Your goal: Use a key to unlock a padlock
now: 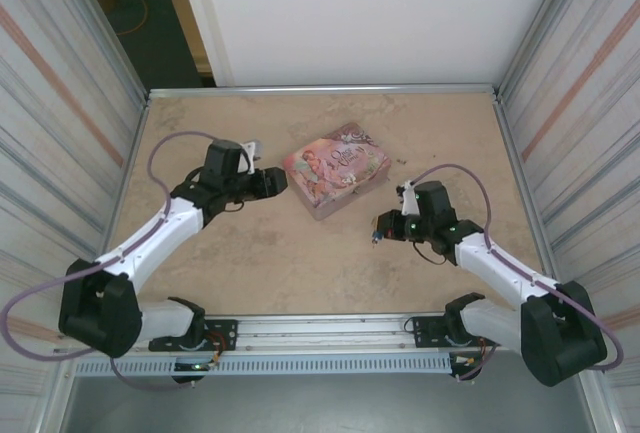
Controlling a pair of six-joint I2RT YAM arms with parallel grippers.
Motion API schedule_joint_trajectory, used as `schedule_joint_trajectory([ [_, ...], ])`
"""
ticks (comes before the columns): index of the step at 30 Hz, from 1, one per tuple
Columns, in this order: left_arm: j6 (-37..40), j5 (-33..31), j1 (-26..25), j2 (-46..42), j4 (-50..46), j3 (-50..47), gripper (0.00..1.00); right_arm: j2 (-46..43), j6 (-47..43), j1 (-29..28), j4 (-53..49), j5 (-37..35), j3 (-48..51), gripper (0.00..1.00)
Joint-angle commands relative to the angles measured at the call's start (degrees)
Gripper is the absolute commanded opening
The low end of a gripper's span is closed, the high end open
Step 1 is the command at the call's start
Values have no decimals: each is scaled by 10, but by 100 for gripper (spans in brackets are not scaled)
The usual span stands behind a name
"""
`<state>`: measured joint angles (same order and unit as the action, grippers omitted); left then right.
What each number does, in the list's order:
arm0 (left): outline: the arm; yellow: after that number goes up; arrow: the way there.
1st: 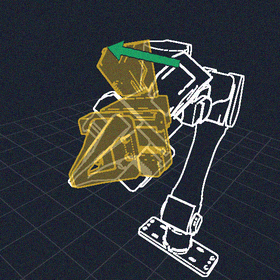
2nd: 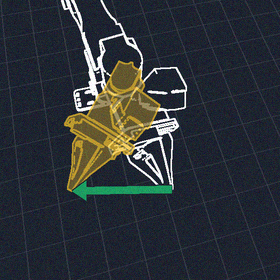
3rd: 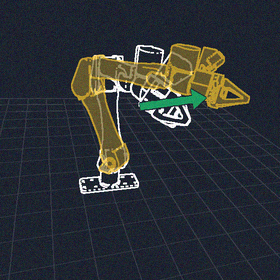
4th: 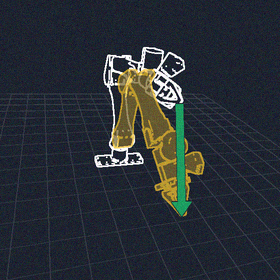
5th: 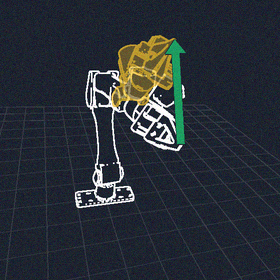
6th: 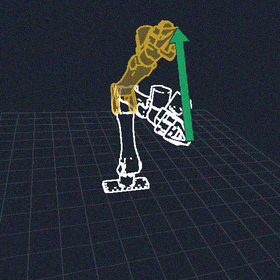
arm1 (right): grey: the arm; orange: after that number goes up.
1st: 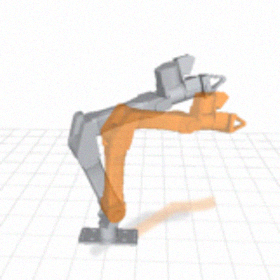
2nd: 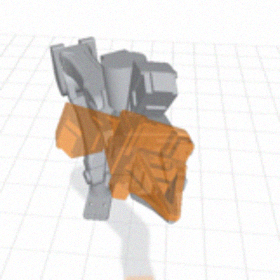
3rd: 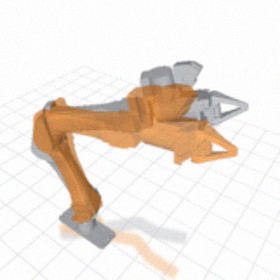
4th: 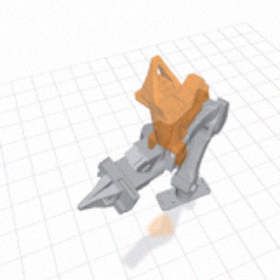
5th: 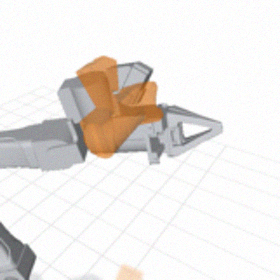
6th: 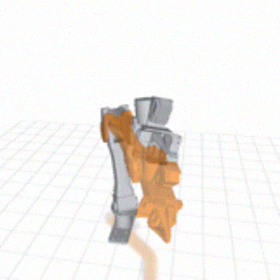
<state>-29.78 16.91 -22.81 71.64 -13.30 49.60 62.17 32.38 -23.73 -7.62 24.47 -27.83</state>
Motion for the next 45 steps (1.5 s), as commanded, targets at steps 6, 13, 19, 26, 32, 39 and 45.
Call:
schedule_joint_trajectory([
  [6,10,-100,14,-103,20,-68,68,41,-12,-58,-35,17,3,0],
  [13,10,-126,32,-149,14,-101,73,101,-14,-78,-22,25,0,0],
  [19,10,-122,43,-157,10,-109,73,137,-12,-79,-4,23,-3,0],
  [26,16,-125,46,-160,6,-108,73,160,-16,-78,-6,14,-10,7],
  [32,19,-132,56,-163,1,-109,74,158,-24,-77,-24,1,-23,19],
  [39,22,-127,79,-178,-4,-110,75,124,-53,-77,-58,-37,-45,27],
  [45,28,-138,94,-197,-10,-113,79,67,-71,-72,-70,-81,-54,35],
])
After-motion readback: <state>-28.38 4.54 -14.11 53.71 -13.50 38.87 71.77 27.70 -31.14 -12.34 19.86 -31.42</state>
